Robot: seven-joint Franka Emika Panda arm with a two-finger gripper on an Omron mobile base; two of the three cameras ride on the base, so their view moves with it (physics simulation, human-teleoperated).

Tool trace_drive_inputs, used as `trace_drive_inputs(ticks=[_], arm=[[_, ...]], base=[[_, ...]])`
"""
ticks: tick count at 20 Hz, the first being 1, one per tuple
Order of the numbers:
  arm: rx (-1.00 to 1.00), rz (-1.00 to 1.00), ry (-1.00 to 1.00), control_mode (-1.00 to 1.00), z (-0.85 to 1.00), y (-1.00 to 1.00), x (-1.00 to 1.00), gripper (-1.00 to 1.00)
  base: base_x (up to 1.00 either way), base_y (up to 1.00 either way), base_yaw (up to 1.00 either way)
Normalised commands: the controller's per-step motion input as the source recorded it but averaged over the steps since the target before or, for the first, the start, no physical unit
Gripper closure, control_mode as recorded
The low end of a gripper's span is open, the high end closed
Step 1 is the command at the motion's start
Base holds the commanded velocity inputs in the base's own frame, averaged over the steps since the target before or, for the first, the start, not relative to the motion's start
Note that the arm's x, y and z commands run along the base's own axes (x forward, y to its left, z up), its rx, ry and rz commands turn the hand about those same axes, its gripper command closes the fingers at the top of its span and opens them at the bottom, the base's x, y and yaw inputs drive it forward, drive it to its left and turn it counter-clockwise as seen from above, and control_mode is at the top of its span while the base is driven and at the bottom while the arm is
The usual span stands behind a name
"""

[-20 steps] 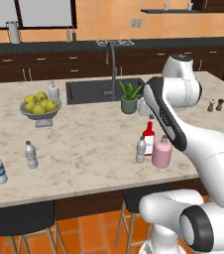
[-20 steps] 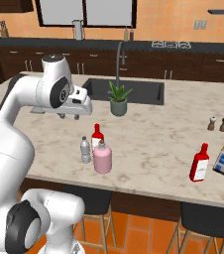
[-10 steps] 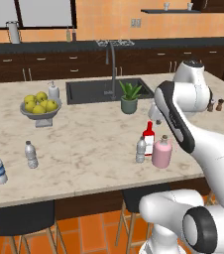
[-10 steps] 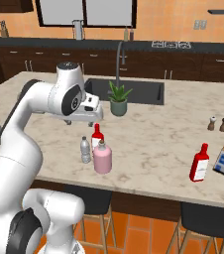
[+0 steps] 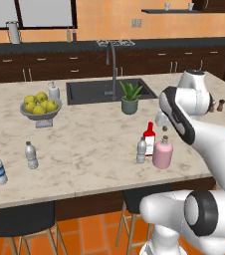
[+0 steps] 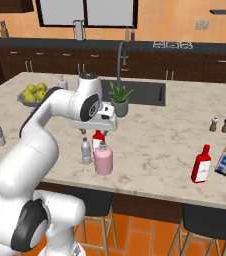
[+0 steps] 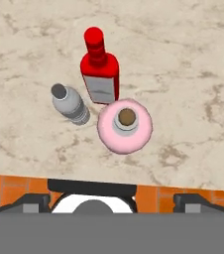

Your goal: Move the plastic bottles in the middle to the plastics group, and the glass bottles in the middle to the glass group.

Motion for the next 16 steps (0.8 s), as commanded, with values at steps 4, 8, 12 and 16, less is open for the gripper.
trace_drive_inputs(ticks=[4,8,12,16], arm=[[0.01,0.00,0.00,-1.00,-0.54,-0.01,0.54,-1.00],[0.02,0.00,0.01,-1.00,-0.50,-0.02,0.56,-1.00],[0.00,0.00,0.05,-1.00,-0.42,-0.10,0.26,-1.00],[0.00,0.00,0.04,-1.00,-0.34,-0.03,0.00,-1.00]], base=[[0.00,0.00,0.00],[0.00,0.00,0.00],[0.00,0.00,0.00],[0.00,0.00,0.00]])
